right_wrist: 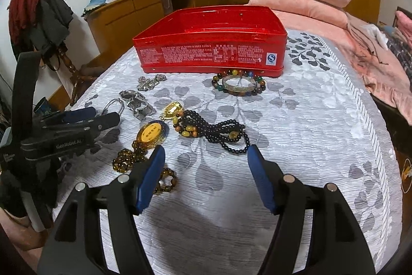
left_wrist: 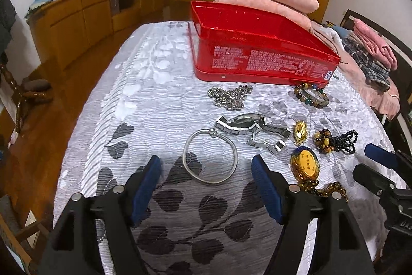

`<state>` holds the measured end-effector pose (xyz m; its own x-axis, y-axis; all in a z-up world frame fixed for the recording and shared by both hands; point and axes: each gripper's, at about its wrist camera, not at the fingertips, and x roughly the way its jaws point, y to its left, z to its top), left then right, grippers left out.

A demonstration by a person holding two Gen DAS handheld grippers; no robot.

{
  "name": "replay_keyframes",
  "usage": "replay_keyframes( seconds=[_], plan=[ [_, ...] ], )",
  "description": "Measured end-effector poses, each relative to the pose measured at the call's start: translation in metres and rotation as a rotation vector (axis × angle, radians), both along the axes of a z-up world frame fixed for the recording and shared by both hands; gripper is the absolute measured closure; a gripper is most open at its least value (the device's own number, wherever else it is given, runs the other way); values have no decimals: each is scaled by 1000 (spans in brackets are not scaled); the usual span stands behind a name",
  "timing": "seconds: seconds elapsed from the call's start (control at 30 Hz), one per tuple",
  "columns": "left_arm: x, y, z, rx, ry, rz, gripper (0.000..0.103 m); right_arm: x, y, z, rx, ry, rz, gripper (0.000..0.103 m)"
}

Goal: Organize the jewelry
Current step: 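Grasp the silver bangle with the left tool while the right tool withdraws, then grasp the amber bead necklace with the right tool while the left holds the bangle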

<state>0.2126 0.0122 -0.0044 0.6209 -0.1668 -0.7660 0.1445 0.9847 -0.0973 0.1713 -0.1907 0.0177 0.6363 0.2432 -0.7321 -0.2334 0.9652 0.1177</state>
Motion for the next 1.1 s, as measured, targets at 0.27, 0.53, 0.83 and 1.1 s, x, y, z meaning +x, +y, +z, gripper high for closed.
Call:
replay_keyframes(
  seconds=[0.27,0.53,0.83,1.1],
  plan=[
    [2,3,0,-11,-3,14,58,2,1,-4,3,9,9,38],
    [-19,8,7,-28,-24,10,58,-4,14,1,-6,1,70,34],
    [-37,21,9,-22,-30,39,58,-13,43,-1,-34,19,171,22],
    [-40,24,13,-35,-43,45,58,-5,56,-19,-84,64,168,27]
  ],
)
